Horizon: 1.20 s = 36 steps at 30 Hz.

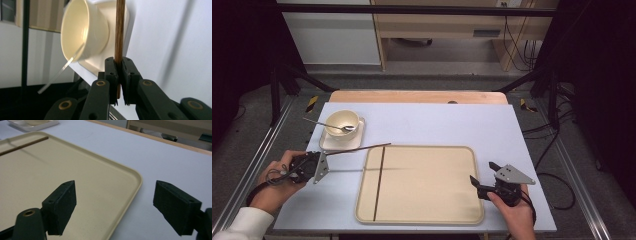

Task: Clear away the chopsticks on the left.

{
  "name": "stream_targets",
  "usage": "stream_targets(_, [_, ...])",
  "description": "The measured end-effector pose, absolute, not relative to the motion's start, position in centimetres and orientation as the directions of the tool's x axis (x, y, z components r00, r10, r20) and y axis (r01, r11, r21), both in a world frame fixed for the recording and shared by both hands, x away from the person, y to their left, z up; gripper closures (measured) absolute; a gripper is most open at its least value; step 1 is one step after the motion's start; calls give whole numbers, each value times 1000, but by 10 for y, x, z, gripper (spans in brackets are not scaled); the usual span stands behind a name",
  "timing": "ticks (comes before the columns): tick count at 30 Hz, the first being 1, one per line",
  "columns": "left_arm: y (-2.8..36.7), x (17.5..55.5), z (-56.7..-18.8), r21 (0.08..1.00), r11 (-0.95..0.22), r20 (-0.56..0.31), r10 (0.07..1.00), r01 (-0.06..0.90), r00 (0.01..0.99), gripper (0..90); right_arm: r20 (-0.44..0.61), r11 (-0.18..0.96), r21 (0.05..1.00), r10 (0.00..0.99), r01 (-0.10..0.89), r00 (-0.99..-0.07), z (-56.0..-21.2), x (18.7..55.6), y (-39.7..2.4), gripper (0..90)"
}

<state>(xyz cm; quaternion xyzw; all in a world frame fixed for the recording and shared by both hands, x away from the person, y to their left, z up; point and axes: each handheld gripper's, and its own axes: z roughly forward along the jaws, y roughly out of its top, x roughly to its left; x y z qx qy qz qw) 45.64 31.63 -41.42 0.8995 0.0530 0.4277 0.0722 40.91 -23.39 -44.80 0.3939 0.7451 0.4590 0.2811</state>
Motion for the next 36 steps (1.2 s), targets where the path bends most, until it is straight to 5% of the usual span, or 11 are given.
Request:
stream_targets(7, [287,448,-410,166,-986,778,111,-32,619,840,-21,255,902,832,348,-555,-424,417,-235,252])
stream_targets(15, [263,446,-411,137,-988,791,64,-73,608,840,-19,338,860,771,383,-637,-395,427,-217,412])
stream_targets(36, [203,427,-432,109,-973,787,-40,-202,615,840,-8,478,810,589,340,-808,-345,439,-149,587])
